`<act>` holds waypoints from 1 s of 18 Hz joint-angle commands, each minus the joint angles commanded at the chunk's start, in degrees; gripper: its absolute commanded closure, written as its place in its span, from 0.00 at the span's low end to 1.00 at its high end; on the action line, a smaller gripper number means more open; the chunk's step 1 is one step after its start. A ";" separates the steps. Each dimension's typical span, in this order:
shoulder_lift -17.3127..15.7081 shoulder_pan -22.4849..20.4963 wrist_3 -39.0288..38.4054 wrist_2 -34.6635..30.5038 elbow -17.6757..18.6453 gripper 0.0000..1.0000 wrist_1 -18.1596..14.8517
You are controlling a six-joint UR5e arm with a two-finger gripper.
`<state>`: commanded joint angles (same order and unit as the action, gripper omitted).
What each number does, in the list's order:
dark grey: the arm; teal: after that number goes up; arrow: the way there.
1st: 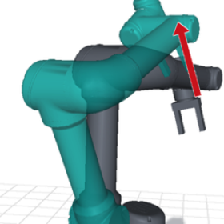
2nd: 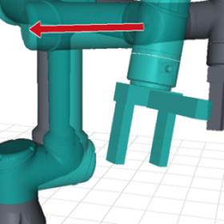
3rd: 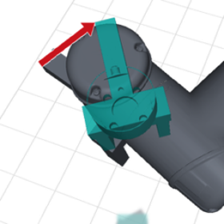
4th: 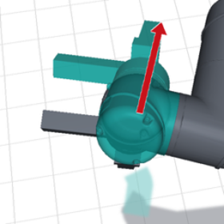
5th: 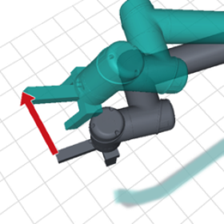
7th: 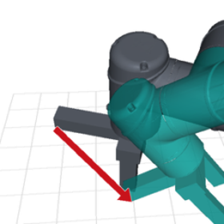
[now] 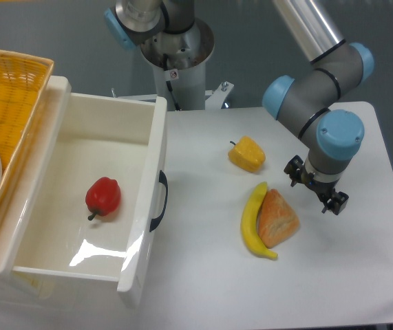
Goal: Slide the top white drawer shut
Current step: 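Move the gripper from above the bread toward the open drawer's front panel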
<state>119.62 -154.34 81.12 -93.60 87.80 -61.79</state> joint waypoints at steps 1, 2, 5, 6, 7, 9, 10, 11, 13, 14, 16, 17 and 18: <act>-0.17 0.09 -0.35 0.17 0.00 0.00 -0.09; -0.26 0.09 -1.48 0.61 0.00 0.00 -0.09; -0.35 0.18 -9.02 3.06 0.44 0.00 -0.18; -0.44 0.44 -12.71 4.03 0.53 0.00 -0.26; -0.88 0.70 -15.01 4.30 0.70 0.00 -0.26; -1.49 1.49 -18.09 4.48 1.05 0.00 -0.79; -2.37 1.58 -19.76 4.57 1.92 0.00 -1.31; -3.33 1.67 -21.86 5.01 2.98 0.00 -1.49; -4.83 1.76 -29.49 7.89 4.74 0.00 -1.49; -5.27 2.11 -32.93 9.48 4.83 0.00 -1.58; -5.97 3.69 -37.25 11.24 5.01 0.00 -1.67; -6.41 4.56 -39.18 11.60 5.01 0.01 -2.19; -6.50 5.18 -41.72 12.38 5.27 0.05 -2.72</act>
<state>113.12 -149.16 39.40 -81.22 93.07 -64.51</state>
